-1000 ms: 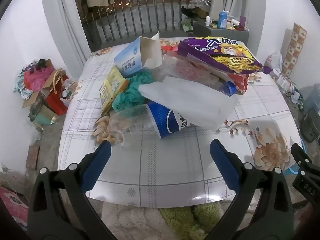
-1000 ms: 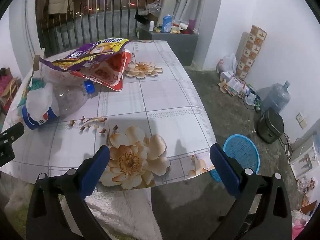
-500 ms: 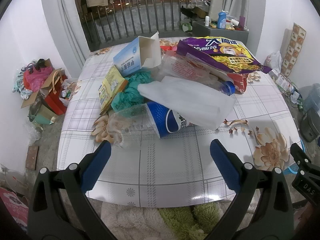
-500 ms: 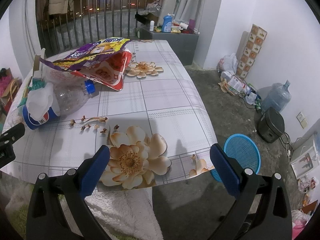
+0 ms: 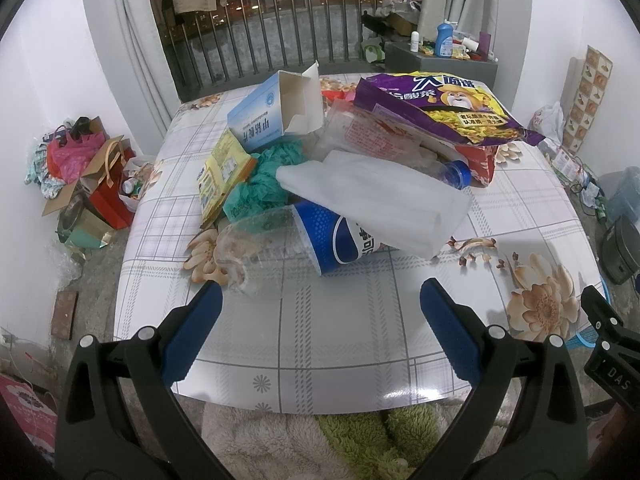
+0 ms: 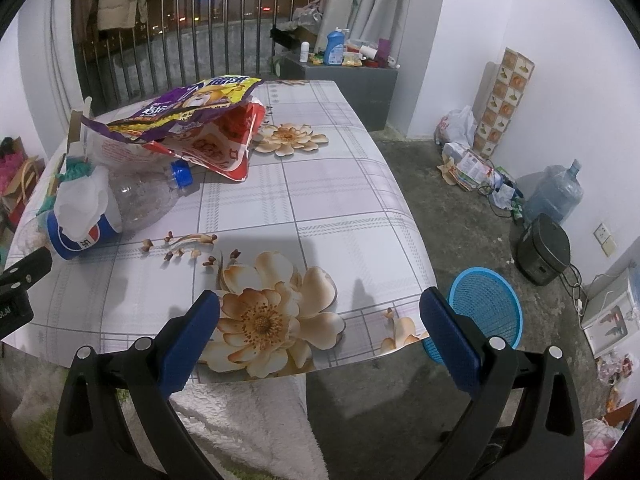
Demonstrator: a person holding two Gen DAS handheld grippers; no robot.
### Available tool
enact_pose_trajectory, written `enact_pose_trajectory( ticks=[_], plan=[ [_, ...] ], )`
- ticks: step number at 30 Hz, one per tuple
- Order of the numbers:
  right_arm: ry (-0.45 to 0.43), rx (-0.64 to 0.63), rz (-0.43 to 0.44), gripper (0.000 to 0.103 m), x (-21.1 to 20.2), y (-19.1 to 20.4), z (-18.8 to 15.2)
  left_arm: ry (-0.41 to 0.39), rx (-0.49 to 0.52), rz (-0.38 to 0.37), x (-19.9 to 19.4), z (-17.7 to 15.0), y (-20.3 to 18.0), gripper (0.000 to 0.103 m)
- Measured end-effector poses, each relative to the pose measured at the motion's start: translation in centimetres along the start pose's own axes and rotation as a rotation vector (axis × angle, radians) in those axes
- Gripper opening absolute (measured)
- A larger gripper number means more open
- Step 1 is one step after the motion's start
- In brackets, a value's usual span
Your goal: Collect trash
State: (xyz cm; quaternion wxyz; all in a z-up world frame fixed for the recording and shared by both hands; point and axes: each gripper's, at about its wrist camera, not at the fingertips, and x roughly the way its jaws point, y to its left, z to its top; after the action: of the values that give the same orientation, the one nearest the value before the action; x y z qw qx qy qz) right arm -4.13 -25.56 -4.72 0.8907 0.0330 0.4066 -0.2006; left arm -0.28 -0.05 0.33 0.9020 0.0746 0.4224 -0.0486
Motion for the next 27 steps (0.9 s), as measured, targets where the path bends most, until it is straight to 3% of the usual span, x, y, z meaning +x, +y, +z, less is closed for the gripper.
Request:
enact_pose_trajectory(
  ticks=[27],
  plan=[
    [-0.002,0.003,0.006,0.098,-0.05,0.06,0.00,0.002,0.000,-0.001,0.29,0.04,-0.29,0.096]
  ],
)
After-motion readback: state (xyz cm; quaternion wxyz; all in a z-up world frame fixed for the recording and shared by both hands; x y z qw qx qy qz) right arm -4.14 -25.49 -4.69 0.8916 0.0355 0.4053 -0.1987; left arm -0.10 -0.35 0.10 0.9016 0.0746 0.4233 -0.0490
